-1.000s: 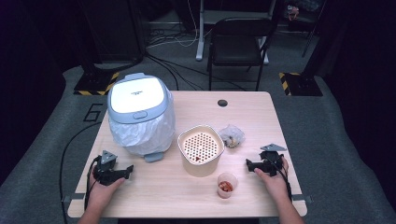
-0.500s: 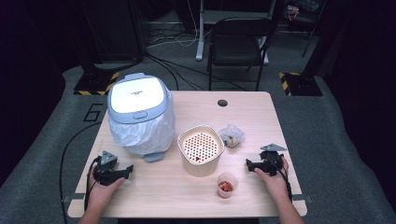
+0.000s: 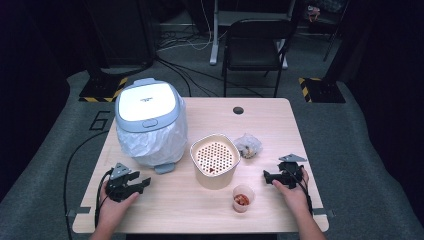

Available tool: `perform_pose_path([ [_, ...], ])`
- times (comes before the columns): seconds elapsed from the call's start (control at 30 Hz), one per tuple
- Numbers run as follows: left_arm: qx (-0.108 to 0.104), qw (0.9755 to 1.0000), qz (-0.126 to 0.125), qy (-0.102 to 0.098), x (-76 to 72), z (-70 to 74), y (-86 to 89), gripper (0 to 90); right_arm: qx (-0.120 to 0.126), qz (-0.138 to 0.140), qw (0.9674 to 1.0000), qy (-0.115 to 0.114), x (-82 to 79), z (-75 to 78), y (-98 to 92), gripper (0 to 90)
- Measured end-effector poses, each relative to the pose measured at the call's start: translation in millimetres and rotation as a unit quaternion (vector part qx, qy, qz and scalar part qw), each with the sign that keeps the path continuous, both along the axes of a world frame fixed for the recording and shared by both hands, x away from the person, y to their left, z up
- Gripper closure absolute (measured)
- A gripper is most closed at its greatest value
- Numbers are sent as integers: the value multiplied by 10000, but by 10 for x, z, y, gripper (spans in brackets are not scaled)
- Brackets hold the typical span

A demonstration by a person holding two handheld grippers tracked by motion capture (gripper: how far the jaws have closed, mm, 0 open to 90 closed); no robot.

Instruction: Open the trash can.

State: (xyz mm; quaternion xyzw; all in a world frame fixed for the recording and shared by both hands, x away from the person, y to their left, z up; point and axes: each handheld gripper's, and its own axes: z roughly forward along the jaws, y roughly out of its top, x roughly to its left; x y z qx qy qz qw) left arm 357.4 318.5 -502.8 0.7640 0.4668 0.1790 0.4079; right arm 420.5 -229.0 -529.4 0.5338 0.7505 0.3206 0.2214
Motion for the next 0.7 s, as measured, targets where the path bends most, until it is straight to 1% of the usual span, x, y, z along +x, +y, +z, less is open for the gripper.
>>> perform_pose_path([
  [0.07, -88, 9999, -61, -46, -3, 20, -58, 440, 0, 1, 10000, 0, 0, 0, 0, 0],
  [0.1, -88, 9999, -118, -40, -5, 37, -87, 441, 0, 1, 10000, -1, 0, 0, 0, 0],
  [0.13, -149, 9996, -192, -111, -3, 62, -171, 443, 1, 2, 10000, 0, 0, 0, 0, 0],
  [0.2, -59, 9993, -343, -141, 6, 80, -258, 443, -1, 6, 10000, 1, -1, 0, -1, 0],
  [0.23, -59, 9993, -343, -141, 6, 80, -258, 443, -1, 6, 10000, 1, -1, 0, -1, 0],
  [0.27, -63, 9989, -459, -89, 18, 77, -357, 443, 0, 4, 10000, 1, 0, 0, -1, 0],
  [0.3, -63, 9989, -459, -89, 18, 77, -357, 442, 0, 4, 10000, 1, 0, 0, -1, 0],
  [0.33, 134, 9980, -618, 72, 70, 64, -434, 430, 1, 2, 10000, 1, -1, 0, -1, 0],
  [0.37, 134, 9980, -618, 72, 70, 64, -434, 410, 1, 2, 10000, 1, -1, 0, -1, 0],
  [0.4, 189, 9979, -616, 70, 87, 53, -477, 407, -1, 5, 10000, 0, 0, 0, -1, 0],
  [0.43, 171, 9980, -603, 27, 100, 39, -515, 407, -1, 5, 10000, 0, 0, 0, -1, 0],
  [0.47, 121, 9975, -691, 74, 117, 37, -540, 408, -1, 4, 10000, 0, 0, 0, -1, 0],
  [0.5, 167, 9971, -737, 50, 131, 34, -564, 415, -2, 7, 10000, 1, -1, 0, -1, 0],
  [0.53, 275, 9968, -757, -3, 143, 33, -612, 416, -3, 6, 10000, 1, -1, 0, -1, 0],
  [0.57, 275, 9968, -757, -3, 143, 33, -612, 416, -3, 6, 10000, 1, -1, 0, -1, 0],
  [0.6, 259, 9969, -748, 5, 148, 34, -633, 416, -2, 6, 10000, 1, -1, 0, -1, 0],
  [0.63, 222, 9968, -769, 56, 153, 41, -645, 422, 0, 4, 10000, 2, -1, 0, -1, 0],
  [0.67, 76, 9980, -609, 129, 143, 35, -679, 425, -1, 6, 10000, 0, -1, 0, -1, 0],
  [0.7, 93, 9980, -610, 136, 152, 42, -689, 425, 0, 3, 10000, 1, -1, 0, -1, 0],
])
